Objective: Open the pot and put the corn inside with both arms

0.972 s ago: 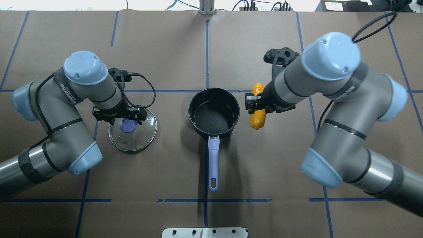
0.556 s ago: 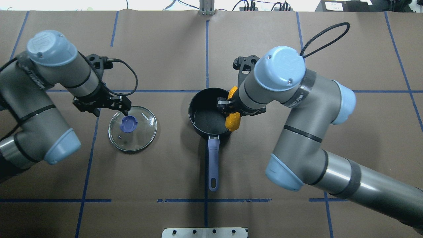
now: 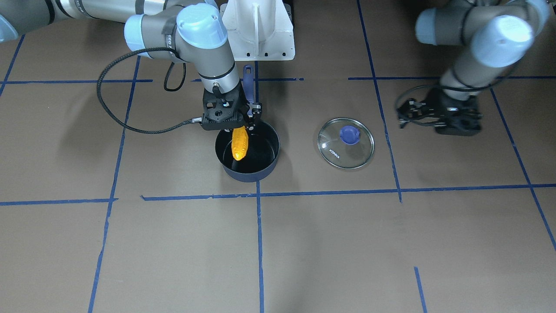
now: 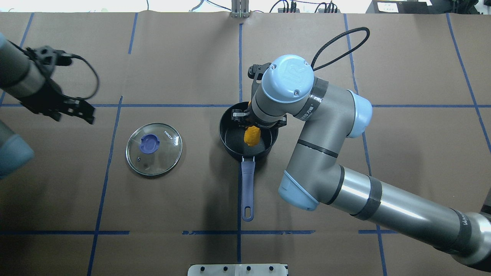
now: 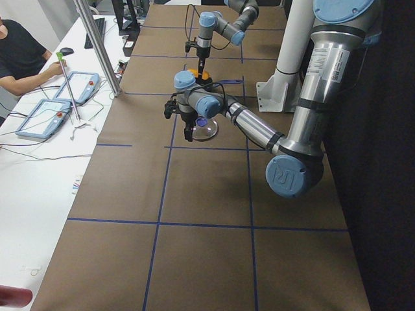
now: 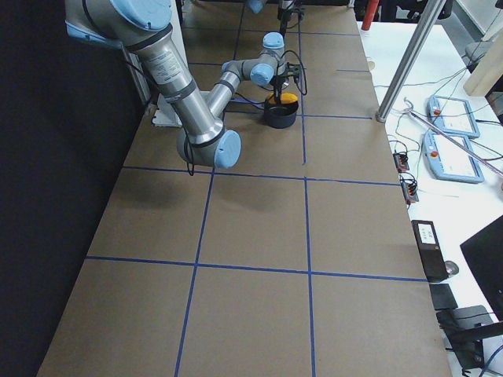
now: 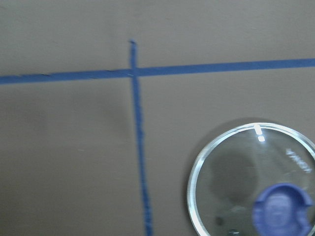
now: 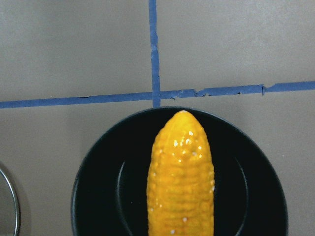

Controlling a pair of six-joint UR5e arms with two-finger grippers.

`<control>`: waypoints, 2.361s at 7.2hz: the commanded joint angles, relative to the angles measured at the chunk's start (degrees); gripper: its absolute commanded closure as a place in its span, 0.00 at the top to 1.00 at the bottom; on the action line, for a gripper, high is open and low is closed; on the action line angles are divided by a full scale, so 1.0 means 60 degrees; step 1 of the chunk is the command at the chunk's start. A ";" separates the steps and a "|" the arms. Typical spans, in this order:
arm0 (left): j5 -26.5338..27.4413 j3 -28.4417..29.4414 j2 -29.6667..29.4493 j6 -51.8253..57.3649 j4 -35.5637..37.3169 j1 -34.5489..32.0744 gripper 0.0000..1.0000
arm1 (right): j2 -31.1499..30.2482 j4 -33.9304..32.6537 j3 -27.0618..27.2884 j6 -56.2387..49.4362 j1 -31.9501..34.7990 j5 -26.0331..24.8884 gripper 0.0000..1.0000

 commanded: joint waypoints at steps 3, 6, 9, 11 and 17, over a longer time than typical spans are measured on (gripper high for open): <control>-0.0715 -0.0003 0.1325 0.2405 0.0015 -0.2065 1.00 | 0.0257 0.0088 -0.0164 0.0264 -0.0038 0.0002 0.99; -0.0895 0.0157 0.1885 0.3709 0.0001 -0.3208 1.00 | -0.0150 -0.1075 0.0753 -0.0303 0.0456 0.0293 0.99; -0.1422 0.1750 0.1914 0.5920 0.0015 -0.4746 1.00 | -0.1717 -0.1611 0.1975 -0.3273 0.2254 0.1388 1.00; -0.1452 0.2630 0.1915 0.6933 0.0015 -0.5451 1.00 | -0.2842 -0.1626 0.1888 -0.5916 0.4156 0.2473 1.00; -0.1452 0.2066 0.2368 0.6995 0.0774 -0.5674 1.00 | -0.5864 -0.1553 0.0252 -1.2353 0.8027 0.4643 1.00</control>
